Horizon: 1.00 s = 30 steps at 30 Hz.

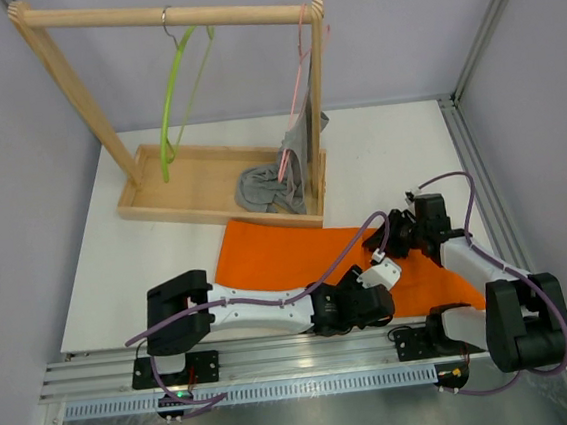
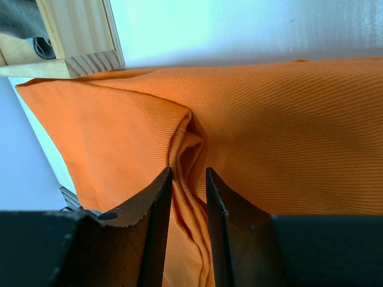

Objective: Place the trousers on the hanger
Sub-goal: Fold the trousers

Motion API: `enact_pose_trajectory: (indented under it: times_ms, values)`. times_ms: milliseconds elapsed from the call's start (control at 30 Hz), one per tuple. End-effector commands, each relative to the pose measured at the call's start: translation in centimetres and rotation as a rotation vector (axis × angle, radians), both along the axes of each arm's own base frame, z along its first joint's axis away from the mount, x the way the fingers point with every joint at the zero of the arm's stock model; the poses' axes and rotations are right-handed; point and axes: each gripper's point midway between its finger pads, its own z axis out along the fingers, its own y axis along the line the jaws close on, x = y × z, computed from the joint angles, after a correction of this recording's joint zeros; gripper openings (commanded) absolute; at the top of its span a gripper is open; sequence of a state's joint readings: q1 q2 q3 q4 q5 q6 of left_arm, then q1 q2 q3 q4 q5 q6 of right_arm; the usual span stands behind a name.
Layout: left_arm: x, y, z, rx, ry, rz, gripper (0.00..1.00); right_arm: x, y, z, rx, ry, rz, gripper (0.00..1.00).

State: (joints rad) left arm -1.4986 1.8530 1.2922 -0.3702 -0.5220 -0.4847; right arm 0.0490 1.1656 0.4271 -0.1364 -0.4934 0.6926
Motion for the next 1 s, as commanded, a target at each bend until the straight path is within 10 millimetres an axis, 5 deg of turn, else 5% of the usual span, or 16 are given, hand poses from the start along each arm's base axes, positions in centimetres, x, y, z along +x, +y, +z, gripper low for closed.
enact_pose_trajectory:
  times_ms: [0, 733, 967]
  values:
    - [-0.1, -0.6, 1.3, -0.041, -0.012, -0.017, 0.56, 0.3, 0.0, 0.3, -0.002, -0.039, 0.012, 0.32]
    - [-0.3, -1.3, -0.6, 0.034, 0.009, 0.006, 0.64, 0.4, -0.1, 0.7, 0.002, -0.063, -0.003, 0.41]
    - [0.7, -0.1, -1.4, 0.122, -0.034, 0.055, 0.57, 0.4, -0.1, 0.8, 0.008, -0.063, -0.006, 0.41]
